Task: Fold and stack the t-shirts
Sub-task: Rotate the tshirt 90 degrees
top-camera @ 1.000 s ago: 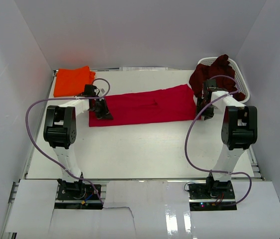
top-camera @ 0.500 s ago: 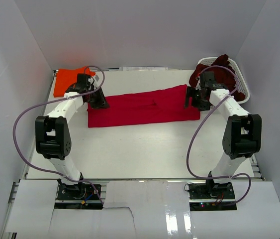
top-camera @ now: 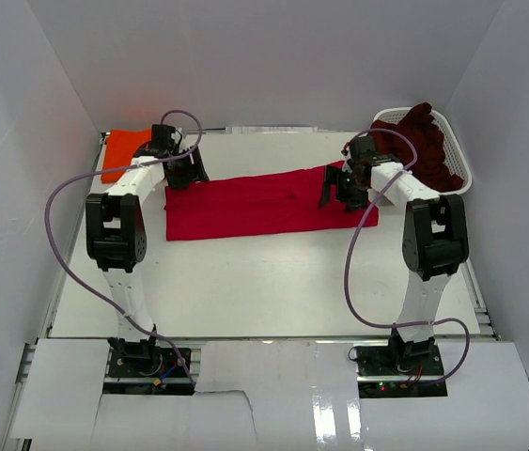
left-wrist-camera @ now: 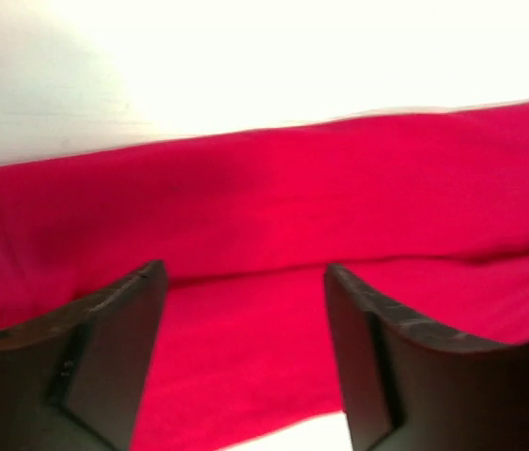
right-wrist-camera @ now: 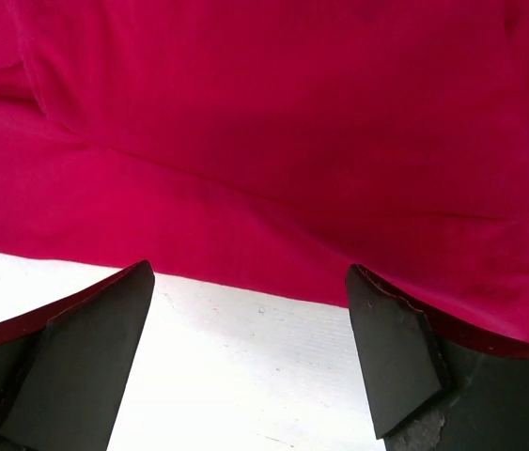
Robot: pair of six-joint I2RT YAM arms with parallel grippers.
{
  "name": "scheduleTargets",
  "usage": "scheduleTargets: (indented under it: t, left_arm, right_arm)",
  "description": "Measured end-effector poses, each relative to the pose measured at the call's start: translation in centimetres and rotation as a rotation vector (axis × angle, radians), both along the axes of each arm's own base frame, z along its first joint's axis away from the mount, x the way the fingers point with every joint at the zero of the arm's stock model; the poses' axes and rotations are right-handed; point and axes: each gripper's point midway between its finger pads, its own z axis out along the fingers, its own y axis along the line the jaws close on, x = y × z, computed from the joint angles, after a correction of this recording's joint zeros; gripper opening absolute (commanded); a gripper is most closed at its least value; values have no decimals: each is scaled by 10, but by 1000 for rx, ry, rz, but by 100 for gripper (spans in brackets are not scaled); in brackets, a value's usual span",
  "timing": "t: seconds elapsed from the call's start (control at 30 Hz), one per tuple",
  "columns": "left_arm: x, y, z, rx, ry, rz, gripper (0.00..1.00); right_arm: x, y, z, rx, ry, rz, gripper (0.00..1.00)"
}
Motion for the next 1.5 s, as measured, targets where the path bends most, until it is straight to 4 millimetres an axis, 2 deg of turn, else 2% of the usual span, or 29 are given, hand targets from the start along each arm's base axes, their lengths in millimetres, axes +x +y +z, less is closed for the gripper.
scheduleTargets:
  t: [0.13,0.23,0.4,0.57,0.67,1.13,1.23,1.5]
  left_arm:
    - [-2,6,-40,1,82,0,87]
    - [-2,10,-49,4,102,4,88]
    - [7,11,-43,-3,78,3,87]
    - [8,11,-46,-1,82,0,86]
    - [6,12,-54,3,98,-2,86]
    - [5,16,-57,14,87,20,85]
    - [-2,18,-58,20,80,33,84]
    - [-37,24,-61,37,108,60,84]
  right_arm:
    - [0,-1,-3,-20,3,-3,91]
    - [1,-2,-4,-34,1,-8,91]
    - [2,-4,-16,-54,20,-12,91]
    - [0,-6,-34,-72,60,-14,91]
    - [5,-5,-34,-72,56,-15,91]
    - [27,-2,-35,-70,36,-18,91]
    - [34,-2,-35,-70,26,-13,91]
    - [45,-3,-33,-66,6,10,91]
